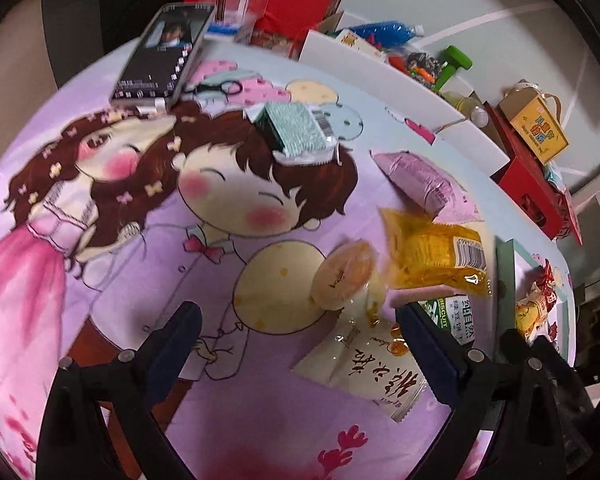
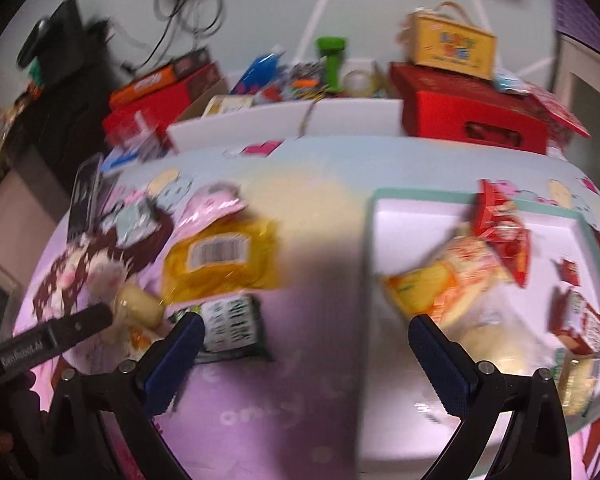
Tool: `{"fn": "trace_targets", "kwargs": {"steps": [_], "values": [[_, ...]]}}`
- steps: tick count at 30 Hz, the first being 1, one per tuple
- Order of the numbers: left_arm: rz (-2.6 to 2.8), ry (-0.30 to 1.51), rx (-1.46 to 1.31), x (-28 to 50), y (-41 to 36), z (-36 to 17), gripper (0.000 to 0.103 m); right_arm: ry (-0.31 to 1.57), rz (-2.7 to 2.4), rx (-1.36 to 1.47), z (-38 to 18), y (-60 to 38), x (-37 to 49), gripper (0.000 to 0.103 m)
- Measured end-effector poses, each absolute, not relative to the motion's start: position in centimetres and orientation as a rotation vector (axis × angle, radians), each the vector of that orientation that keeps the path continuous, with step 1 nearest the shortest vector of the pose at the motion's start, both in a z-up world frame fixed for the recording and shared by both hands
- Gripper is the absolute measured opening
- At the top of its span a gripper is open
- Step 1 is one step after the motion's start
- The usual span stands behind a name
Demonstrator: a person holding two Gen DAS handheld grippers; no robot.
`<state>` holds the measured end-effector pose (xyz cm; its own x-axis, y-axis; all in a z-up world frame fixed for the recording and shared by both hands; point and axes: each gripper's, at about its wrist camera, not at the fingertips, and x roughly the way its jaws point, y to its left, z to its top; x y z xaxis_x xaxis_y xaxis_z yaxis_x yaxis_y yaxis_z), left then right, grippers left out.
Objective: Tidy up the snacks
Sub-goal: 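Move both tools back to the pile and grasp the green biscuit pack with the right tool, then grasp the white printed pack with the left tool while the right tool holds the green pack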
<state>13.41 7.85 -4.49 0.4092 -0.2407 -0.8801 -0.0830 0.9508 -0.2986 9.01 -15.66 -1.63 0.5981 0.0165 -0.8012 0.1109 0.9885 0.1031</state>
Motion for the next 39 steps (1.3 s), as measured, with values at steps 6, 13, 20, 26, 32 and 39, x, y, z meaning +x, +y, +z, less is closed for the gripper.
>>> {"fn": "trace_targets", "kwargs": {"steps": [6, 13, 20, 26, 32, 39], "values": [[-0.114, 1.17, -0.332, 13.8, 7.4, -4.9, 0.099, 0.959, -0.008, 0.076, -3.3, -13.1, 9.9, 0.103], [-0.072, 1.179, -0.339, 13.8, 8.0, -5.0, 0.099, 0.981, 0.032, 0.044, -4.8, -11.2, 11.2, 0.103], [-0.076, 1.195, -0.332, 13.7, 7.7, -5.1, 0.099, 1.008, 0.051, 0.008, -6.3, -9.7, 12.0, 0.092], [-0.109, 1.223, -0.336, 13.4, 6.8, -5.5, 0.099, 1.007, 0.077, 0.019, -6.2, -9.9, 11.6, 0.069], [-0.128, 1.236, -0.333, 13.0, 6.1, -5.5, 0.099, 1.015, 0.073, 0.035, -6.1, -10.6, 10.7, 0.065], [-0.138, 1.257, -0.274, 12.8, 4.5, -5.9, 0.099, 1.03, 0.043, 0.061, -5.9, -12.0, 9.2, 0.065]]}}
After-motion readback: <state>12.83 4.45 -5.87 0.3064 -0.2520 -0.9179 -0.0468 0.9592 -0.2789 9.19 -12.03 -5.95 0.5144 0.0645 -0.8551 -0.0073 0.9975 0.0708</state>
